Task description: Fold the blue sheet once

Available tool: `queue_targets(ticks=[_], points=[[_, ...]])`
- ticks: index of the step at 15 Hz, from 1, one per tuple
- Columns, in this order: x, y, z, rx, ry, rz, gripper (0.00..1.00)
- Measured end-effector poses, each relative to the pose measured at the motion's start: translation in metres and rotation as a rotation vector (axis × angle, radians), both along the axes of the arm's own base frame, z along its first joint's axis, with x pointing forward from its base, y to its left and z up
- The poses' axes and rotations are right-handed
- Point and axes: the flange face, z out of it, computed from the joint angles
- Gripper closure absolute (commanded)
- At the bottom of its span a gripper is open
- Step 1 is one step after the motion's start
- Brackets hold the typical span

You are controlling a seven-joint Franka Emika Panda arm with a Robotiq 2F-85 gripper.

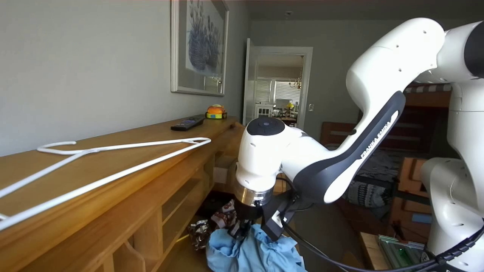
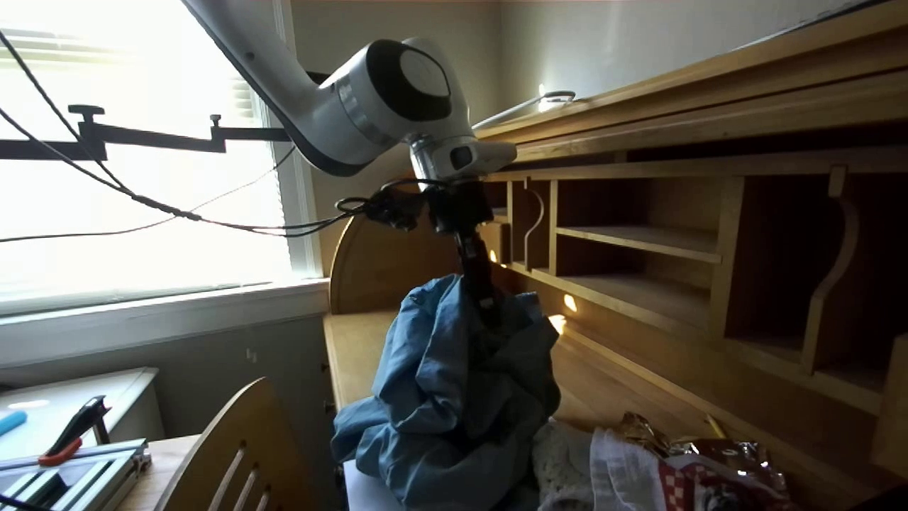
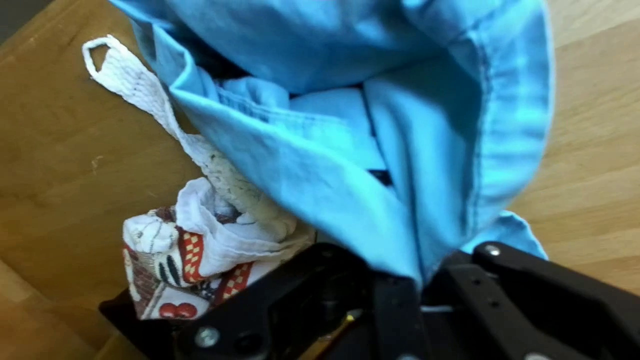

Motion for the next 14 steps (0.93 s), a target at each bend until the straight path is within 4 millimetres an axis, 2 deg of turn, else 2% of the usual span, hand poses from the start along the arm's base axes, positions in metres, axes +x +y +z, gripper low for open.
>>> queue_targets(ticks=[4,10,14], points=[[-0.016,-0.004,-0.009,-0.097,0.020,-0.202,0.99],[-0.056,0.001,-0.014,-0.241,0.161,-0.471,0.99],[-0.062,0.001,-0.023,-0.259,0.175,-0.573,0.99]])
